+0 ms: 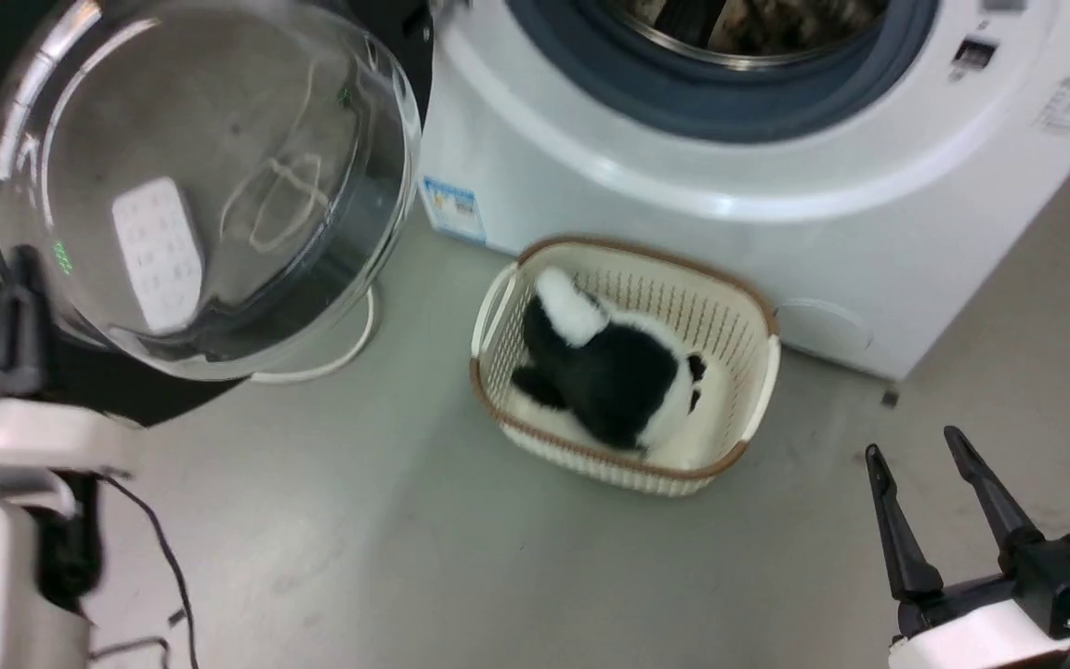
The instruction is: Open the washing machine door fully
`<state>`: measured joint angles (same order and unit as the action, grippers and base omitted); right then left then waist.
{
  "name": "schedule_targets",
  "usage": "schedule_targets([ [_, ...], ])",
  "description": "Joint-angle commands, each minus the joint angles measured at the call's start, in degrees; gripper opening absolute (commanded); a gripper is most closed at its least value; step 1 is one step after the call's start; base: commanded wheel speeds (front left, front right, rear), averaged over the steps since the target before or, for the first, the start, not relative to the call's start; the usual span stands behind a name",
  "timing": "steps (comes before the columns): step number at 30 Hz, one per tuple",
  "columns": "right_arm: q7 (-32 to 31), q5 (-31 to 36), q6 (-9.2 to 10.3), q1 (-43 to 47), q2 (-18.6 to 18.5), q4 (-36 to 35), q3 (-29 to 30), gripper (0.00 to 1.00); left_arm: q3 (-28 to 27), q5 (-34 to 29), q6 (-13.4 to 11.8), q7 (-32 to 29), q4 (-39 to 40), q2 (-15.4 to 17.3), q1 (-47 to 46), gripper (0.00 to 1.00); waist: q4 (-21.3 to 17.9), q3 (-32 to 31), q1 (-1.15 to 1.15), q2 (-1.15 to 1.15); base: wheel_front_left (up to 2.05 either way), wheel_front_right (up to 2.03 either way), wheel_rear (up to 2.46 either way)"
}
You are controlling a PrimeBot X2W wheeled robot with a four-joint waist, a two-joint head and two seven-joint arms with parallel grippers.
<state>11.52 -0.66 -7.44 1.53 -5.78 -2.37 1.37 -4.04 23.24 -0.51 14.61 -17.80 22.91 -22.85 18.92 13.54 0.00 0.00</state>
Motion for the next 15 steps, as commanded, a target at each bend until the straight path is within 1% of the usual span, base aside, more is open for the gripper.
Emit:
schedule_targets([
  [1, 0.8, 0.7, -0.05, -0.8, 0.5, 0.4, 0.5, 1.00, 0.8, -0.9, 0.0, 0.3, 2.9, -1.4, 2.8, 0.00, -2.0, -4.3, 0.00, 0.00, 0.00, 0.00, 0.00],
  [3, 1.2, 1.4, -0.05, -0.8, 1.1, 0.8, 0.8, 1.00, 2.3, -2.0, -0.5, 0.3, 7.0, -3.1, 5.5, 0.00, -3.3, -6.6, 0.00, 0.00, 0.00, 0.00, 0.00],
  [7, 1.8, 1.2, -0.05, -0.3, 2.2, 1.1, 1.5, 1.00, 5.2, -3.0, -1.3, -0.4, 13.5, -5.5, 11.0, 0.00, -6.4, -10.3, 0.00, 0.00, 0.00, 0.00, 0.00],
  [9, 2.0, 1.1, -0.05, 0.3, 2.5, 1.3, 1.5, 1.00, 6.4, -3.6, -1.5, -1.6, 15.7, -5.8, 13.6, 0.00, -8.1, -11.7, 0.00, 0.00, 0.00, 0.00, 0.00],
  [15, 1.7, 0.0, -0.05, 3.5, 2.9, 1.9, 1.9, 1.00, 9.5, -4.3, -3.1, -2.6, 19.2, -8.5, 20.1, 0.00, -12.1, -14.9, 0.00, 0.00, 0.00, 0.00, 0.00],
])
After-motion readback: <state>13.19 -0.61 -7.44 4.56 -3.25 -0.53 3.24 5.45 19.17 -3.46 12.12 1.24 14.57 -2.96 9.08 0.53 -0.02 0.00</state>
